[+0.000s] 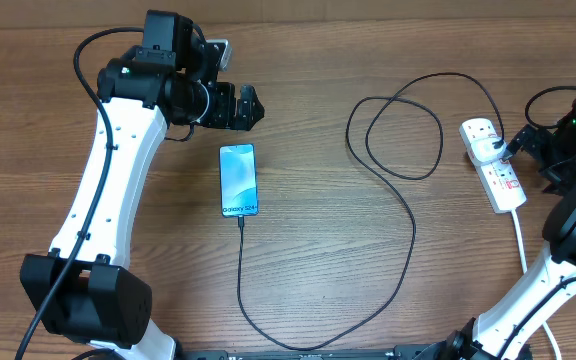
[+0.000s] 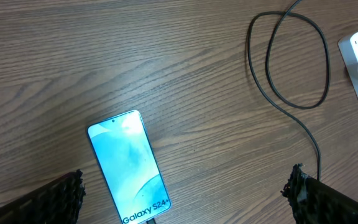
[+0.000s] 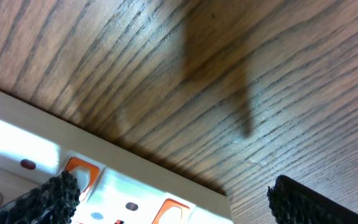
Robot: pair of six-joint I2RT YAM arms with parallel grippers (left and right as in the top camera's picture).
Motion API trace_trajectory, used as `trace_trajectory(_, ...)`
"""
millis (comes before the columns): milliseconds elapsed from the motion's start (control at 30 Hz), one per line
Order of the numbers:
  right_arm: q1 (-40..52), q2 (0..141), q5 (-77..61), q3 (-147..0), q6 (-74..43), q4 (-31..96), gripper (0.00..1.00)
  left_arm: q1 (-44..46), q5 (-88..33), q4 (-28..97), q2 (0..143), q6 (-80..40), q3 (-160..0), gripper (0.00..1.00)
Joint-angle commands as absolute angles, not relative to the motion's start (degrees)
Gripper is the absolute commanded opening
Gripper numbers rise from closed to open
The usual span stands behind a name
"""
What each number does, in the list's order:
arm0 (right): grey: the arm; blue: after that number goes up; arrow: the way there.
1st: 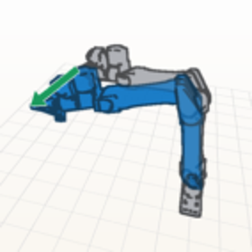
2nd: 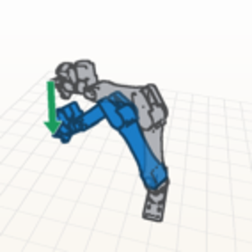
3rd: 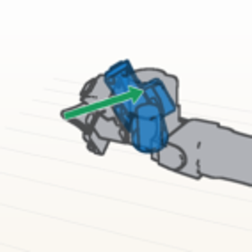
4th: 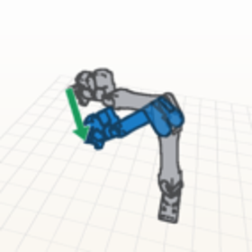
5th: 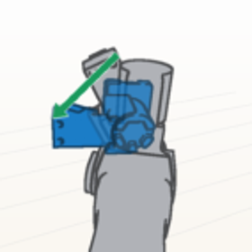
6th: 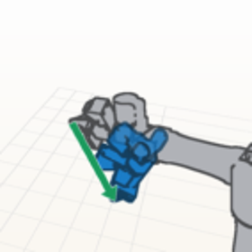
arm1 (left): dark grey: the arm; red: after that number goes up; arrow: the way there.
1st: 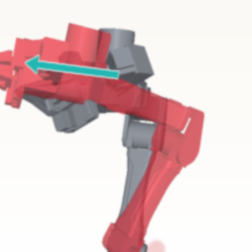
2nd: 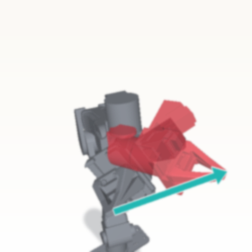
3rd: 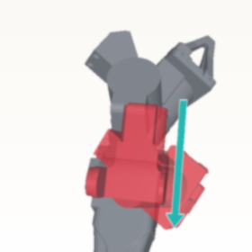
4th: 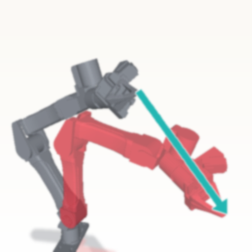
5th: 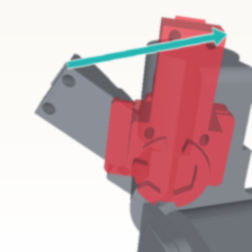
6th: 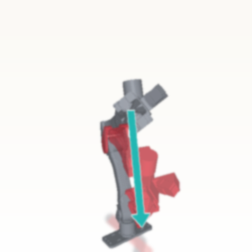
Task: Plug charger to phone and switch on socket
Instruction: 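Press the orange socket switch down with the right gripper, then lift the right gripper up off the power strip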
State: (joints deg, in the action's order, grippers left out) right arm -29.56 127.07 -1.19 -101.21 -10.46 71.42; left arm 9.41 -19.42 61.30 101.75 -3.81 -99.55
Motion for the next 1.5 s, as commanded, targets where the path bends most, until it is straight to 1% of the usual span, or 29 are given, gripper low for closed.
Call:
trace_trajectory(0, -28.12, 128.03, -0.49, -97.67, -10.0, 70.72, 1.0, 9.78, -19.09, 61.23, 100.2, -2.11, -100.25, 0.99)
trace_trajectory(433, -28.51, 128.01, -0.47, -98.59, -9.98, 71.0, 1.0, 9.78, -19.11, 61.28, 100.2, -2.15, -100.25, 1.0)
trace_trajectory(700, -30.7, 127.96, -0.49, -109.3, -10.0, 78.19, 1.0, 9.78, -19.09, 61.23, 100.2, -2.15, -100.25, 0.99)
trace_trajectory(867, -31.31, 127.96, -0.51, -119.79, -10.0, 84.07, 1.0, 9.78, -19.09, 60.66, 100.2, -2.15, -100.25, 1.0)
trace_trajectory(1033, -31.18, 127.94, -0.71, -125.19, -10.0, 87.64, 0.99, 9.78, -19.09, 59.94, 100.2, -2.17, -100.25, 1.0)
trace_trajectory(1467, -31.14, 125.25, -4.14, -125.91, -10.0, 88.79, 1.0, 9.78, -19.07, 58.89, 100.2, -2.15, -100.25, 1.0)
